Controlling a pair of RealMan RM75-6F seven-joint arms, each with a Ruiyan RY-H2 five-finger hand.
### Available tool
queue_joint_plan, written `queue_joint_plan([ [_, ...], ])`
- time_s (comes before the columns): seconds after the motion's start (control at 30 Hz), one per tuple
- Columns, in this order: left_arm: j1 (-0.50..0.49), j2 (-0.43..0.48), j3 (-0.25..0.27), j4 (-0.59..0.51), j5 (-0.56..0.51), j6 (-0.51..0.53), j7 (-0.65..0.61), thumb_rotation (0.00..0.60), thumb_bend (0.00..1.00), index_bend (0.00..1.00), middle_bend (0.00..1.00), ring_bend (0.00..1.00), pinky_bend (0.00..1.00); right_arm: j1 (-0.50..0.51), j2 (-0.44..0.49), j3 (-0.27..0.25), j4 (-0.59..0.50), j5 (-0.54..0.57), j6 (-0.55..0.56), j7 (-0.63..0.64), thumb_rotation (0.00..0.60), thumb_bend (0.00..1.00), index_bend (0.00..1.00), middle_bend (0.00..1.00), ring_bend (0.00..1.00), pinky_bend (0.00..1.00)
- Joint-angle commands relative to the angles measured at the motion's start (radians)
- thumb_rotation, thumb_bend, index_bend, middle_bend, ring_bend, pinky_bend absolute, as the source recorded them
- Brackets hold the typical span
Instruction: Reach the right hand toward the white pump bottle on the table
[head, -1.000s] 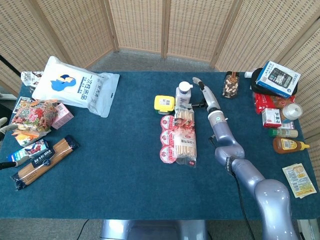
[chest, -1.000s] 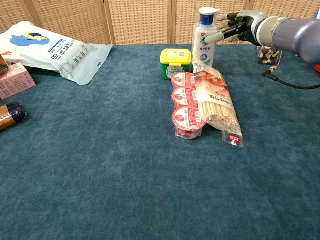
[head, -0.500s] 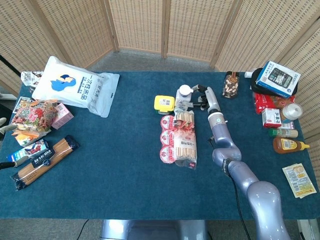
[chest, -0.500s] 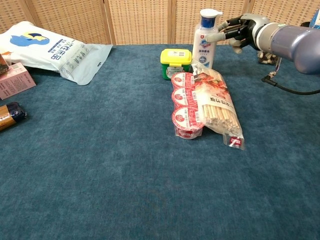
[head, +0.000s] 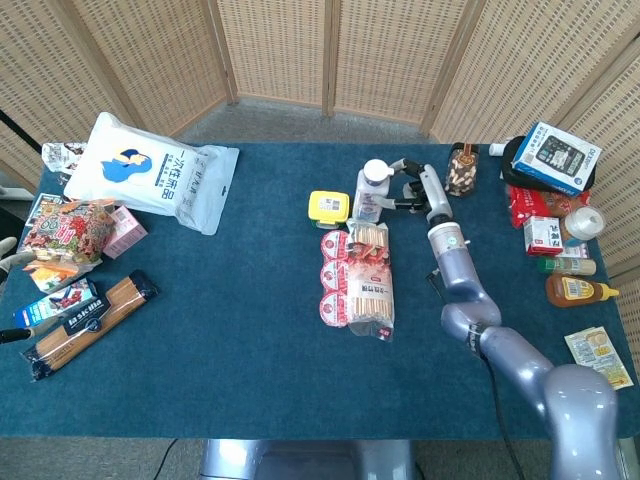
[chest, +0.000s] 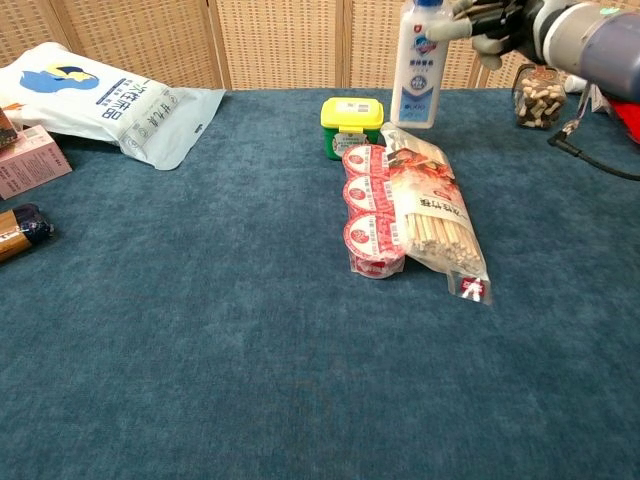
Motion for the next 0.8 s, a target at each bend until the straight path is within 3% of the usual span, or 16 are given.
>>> queue_joint_plan([
  [0.03, 0.008, 0.006, 0.006, 0.003, 0.018, 0.010, -0.022, 0.600, 0.00, 0.22, 0.00, 0.00, 0.00, -0.093, 0.154, 0.038, -0.259, 0.061, 0.100, -0.135, 0.600, 0.13, 0.59, 0.96, 0.94, 0.87],
  [0.27, 0.018, 0.013, 0.023, 0.019, 0.069, 0.024, -0.081, 0.600, 0.00, 0.23, 0.00, 0.00, 0.00, -0.212, 0.387, 0.103, -0.698, 0.193, 0.236, -0.354, 0.600, 0.13, 0.59, 0.96, 0.94, 0.87],
  [0.43, 0.023, 0.019, 0.031, 0.027, 0.096, 0.035, -0.114, 0.600, 0.00, 0.23, 0.00, 0.00, 0.00, -0.276, 0.510, 0.140, -0.910, 0.257, 0.303, -0.431, 0.600, 0.13, 0.59, 0.96, 0.94, 0.87],
  [0.67, 0.025, 0.023, 0.040, 0.033, 0.122, 0.044, -0.137, 0.600, 0.00, 0.22, 0.00, 0.00, 0.00, -0.358, 0.635, 0.176, -1.101, 0.298, 0.352, -0.438, 0.600, 0.13, 0.60, 0.96, 0.94, 0.87],
  [0.8, 0.027, 0.022, 0.044, 0.035, 0.133, 0.051, -0.150, 0.600, 0.00, 0.22, 0.00, 0.00, 0.00, -0.383, 0.669, 0.176, -1.139, 0.297, 0.368, -0.441, 0.600, 0.13, 0.60, 0.96, 0.94, 0.87],
])
